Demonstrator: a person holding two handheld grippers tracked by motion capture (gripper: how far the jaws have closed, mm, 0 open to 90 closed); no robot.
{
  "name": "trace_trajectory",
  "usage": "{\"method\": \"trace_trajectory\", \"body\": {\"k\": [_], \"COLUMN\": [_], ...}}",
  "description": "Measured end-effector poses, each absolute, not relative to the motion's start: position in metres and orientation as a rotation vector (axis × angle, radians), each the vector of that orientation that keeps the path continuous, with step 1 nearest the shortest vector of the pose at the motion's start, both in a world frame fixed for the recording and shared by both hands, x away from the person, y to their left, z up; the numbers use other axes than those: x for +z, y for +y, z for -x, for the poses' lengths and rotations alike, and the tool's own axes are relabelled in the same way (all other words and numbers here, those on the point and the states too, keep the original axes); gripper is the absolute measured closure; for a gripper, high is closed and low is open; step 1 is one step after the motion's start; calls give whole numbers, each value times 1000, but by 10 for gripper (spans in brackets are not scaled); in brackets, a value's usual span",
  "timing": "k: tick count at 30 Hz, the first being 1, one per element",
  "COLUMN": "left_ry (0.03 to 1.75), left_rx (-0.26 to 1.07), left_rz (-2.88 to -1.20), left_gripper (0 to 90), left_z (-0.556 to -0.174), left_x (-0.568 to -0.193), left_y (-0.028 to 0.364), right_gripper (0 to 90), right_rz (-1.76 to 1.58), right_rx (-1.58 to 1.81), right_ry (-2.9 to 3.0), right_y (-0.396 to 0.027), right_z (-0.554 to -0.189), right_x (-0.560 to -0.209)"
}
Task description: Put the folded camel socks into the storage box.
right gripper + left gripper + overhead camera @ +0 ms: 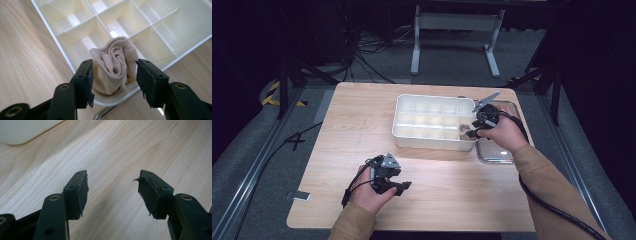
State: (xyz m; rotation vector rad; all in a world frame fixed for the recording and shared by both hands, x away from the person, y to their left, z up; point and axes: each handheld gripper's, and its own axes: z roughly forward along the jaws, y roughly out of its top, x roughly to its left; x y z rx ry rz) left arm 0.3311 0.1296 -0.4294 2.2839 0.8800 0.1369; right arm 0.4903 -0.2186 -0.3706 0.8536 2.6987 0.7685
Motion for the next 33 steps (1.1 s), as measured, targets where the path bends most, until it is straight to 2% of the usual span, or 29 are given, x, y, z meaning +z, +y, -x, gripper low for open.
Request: {"method": "trace_trajectory", "body": {"k": [8, 19, 24, 33], "left_ry": [871, 881, 901, 897], "left_rx": [144, 186, 166, 163], "left_rz": [-2282, -2280, -2225, -2225], "left_gripper": [415, 412, 412, 412], "left_z": [-333, -335, -336, -335], "left_x": [-426, -417, -414, -413], "left_y": [129, 139, 147, 146], "right_gripper": [443, 395, 371, 357], "right_rz": [-914, -882, -840, -822], "right_rx": [992, 1158, 1174, 1237], "right_ry": [2567, 2493, 2481, 2469], "right_y": [-239, -257, -260, -261], "right_z": [-465, -428, -411, -378], "right_x": [-353, -345, -347, -369]}}
